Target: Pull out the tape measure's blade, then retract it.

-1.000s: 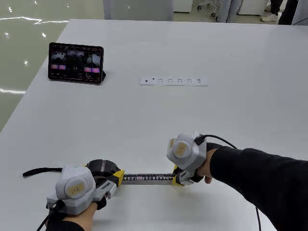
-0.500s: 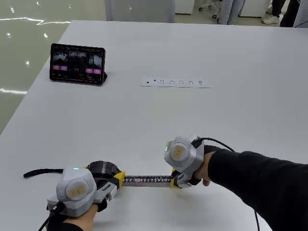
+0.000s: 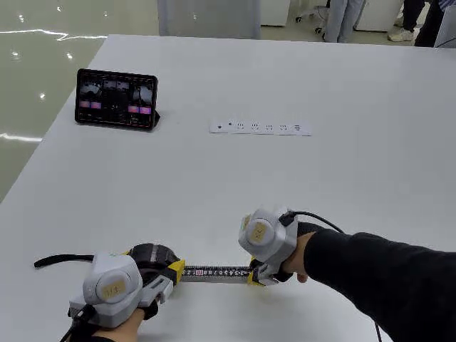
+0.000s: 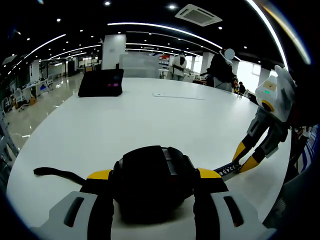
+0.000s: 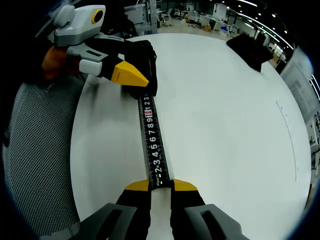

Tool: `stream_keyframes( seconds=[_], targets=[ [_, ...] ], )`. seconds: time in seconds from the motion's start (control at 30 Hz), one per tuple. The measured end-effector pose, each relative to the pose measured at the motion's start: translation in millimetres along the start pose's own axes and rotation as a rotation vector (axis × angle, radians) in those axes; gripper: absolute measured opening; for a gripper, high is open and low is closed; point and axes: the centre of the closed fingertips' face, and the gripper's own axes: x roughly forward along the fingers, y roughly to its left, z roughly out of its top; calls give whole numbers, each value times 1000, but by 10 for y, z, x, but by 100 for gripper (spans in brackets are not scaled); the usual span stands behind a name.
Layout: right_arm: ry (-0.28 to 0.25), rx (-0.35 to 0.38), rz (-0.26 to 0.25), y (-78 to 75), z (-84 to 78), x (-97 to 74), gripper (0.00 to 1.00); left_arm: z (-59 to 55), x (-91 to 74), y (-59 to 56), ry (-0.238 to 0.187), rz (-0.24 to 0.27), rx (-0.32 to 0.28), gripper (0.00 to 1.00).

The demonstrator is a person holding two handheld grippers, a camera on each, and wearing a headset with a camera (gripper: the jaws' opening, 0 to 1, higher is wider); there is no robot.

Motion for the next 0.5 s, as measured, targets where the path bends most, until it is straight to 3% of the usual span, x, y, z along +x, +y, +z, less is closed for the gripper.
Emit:
stream_keyframes(
  seconds=[0.5],
  targets=[
    [-3,13,9,40,73,19,10,0,-10,-8,0,0,0,60]
  ],
)
